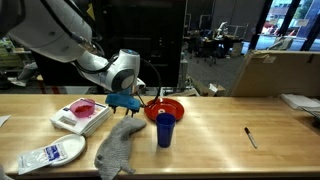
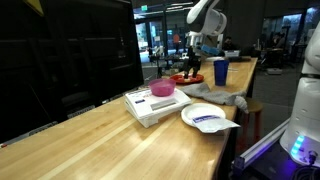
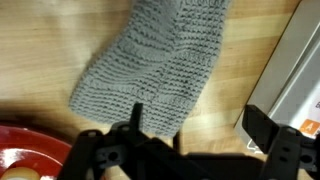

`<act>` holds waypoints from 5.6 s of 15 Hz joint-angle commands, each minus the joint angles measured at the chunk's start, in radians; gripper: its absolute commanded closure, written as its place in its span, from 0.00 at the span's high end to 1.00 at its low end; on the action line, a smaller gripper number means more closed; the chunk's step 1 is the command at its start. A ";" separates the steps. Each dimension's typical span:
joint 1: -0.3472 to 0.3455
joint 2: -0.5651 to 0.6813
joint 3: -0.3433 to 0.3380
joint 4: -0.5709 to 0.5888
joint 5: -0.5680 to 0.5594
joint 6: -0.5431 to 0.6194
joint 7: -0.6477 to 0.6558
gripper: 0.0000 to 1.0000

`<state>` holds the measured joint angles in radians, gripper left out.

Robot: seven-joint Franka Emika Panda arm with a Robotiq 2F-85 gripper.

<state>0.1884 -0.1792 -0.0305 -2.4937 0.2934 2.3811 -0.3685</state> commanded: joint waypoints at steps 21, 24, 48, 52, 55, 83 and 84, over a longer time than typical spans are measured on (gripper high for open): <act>0.004 0.092 0.176 0.263 0.038 -0.275 0.157 1.00; 0.010 0.077 0.194 0.259 0.036 -0.282 0.172 1.00; 0.055 0.036 0.238 0.152 0.039 -0.280 0.141 0.68; 0.055 0.041 0.237 0.157 0.039 -0.285 0.143 0.37; 0.055 0.046 0.237 0.160 0.038 -0.285 0.144 0.14; -0.116 0.156 0.089 0.205 -0.100 -0.166 0.245 0.01; -0.119 0.171 0.086 0.207 -0.093 -0.157 0.248 0.01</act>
<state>0.0790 -0.0456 0.0616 -2.3018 0.2023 2.2054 -0.1498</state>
